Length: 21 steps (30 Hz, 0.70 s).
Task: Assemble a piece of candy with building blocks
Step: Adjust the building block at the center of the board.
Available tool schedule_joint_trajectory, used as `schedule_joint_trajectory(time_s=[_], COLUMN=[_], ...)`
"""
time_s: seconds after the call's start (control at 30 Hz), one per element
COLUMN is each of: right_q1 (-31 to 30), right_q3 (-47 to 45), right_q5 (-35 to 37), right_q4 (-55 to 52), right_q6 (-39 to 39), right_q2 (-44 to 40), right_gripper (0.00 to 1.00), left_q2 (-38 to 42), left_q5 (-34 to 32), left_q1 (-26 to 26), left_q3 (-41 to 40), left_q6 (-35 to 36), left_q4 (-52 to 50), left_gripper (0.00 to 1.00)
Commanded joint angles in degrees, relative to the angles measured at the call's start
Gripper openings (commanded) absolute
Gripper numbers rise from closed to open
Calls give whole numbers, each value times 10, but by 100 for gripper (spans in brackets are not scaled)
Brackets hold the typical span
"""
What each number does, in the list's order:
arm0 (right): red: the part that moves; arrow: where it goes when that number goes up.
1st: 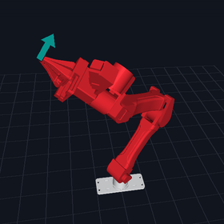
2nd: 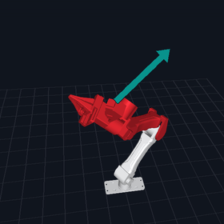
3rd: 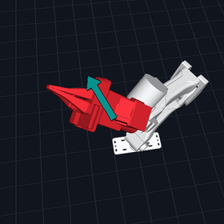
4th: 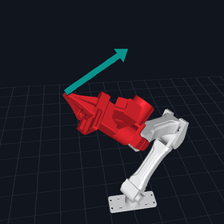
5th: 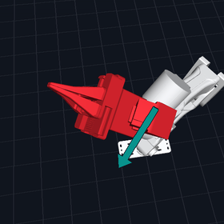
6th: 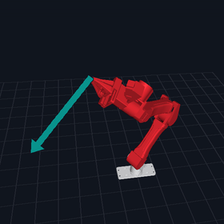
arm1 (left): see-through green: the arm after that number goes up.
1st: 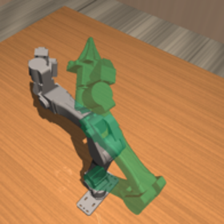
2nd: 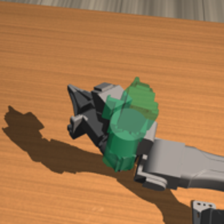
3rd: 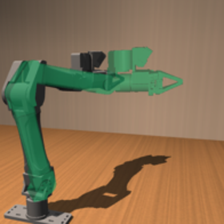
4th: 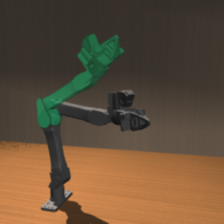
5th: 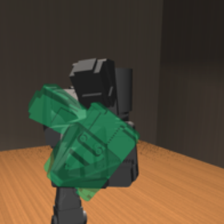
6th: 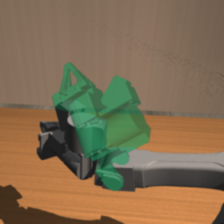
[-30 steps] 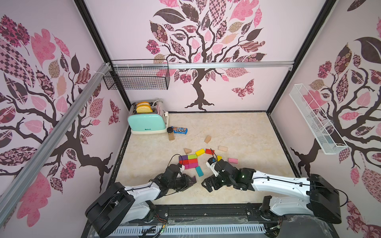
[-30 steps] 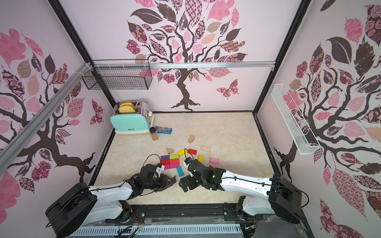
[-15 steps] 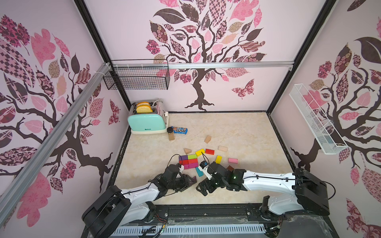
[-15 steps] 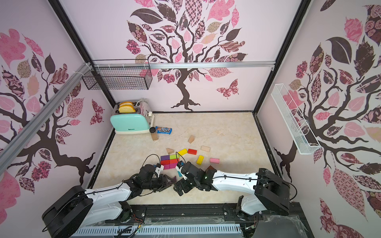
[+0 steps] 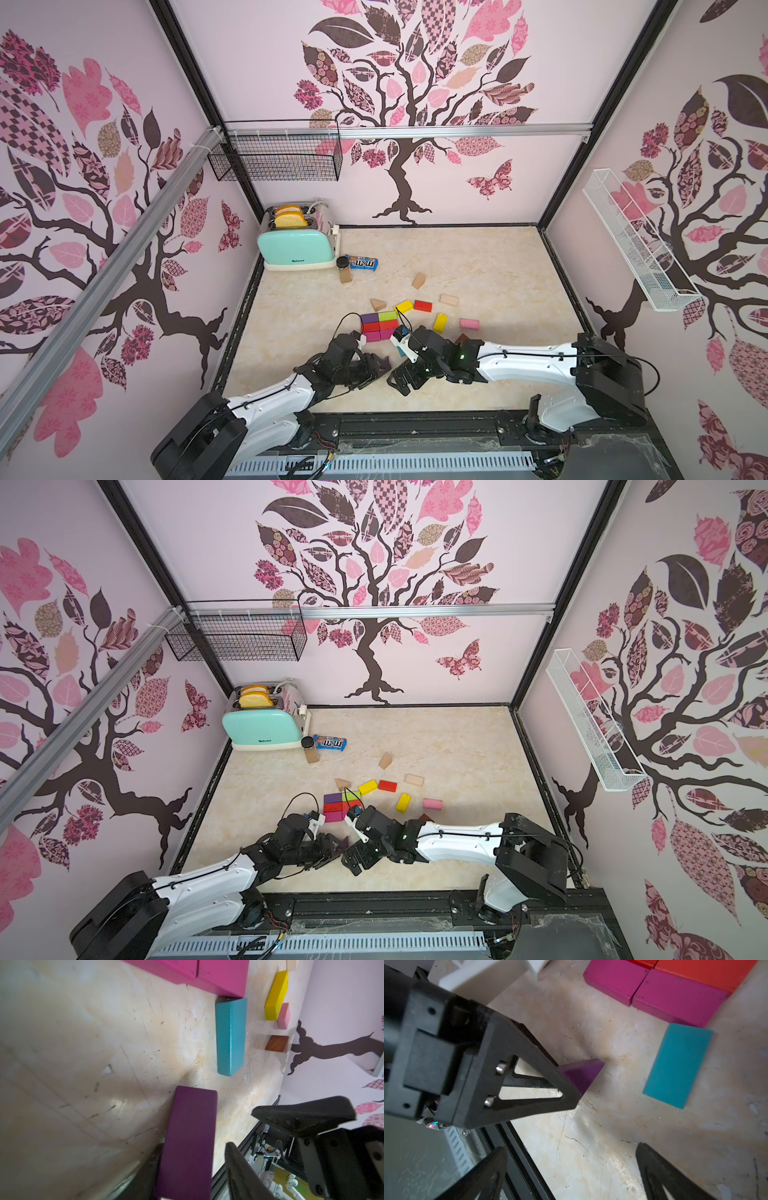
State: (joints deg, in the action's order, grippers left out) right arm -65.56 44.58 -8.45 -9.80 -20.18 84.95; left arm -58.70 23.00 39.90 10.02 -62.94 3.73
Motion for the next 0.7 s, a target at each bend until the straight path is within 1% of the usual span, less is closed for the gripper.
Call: schedule_joint_trajectory(time_s=[0.0,0.23,0.4,0.57,0.67], right_q1=[-4,-7,-8,-8,-8], right_q3=[20,19,19,9,-1], right_q5=[2,1,2,16,20], right_q4=[4,5,3,-2,-4], right_q6=[8,8,10,3,3], right_q2=[2,3,2,-9,-24], right_gripper=[99,99,99,99,99], left_q2=[13,58,98,123,133], left_q5=[-38,-58,-80,-96,-105], left_q1=[-5,-8,-9,-8,-8], left_q3=[-14,-10,22,38,44], left_q6=[12,18,47,44,46], left_q4=[-112,-171,-269,-315,-317], left_gripper=[55,54,55,54,53])
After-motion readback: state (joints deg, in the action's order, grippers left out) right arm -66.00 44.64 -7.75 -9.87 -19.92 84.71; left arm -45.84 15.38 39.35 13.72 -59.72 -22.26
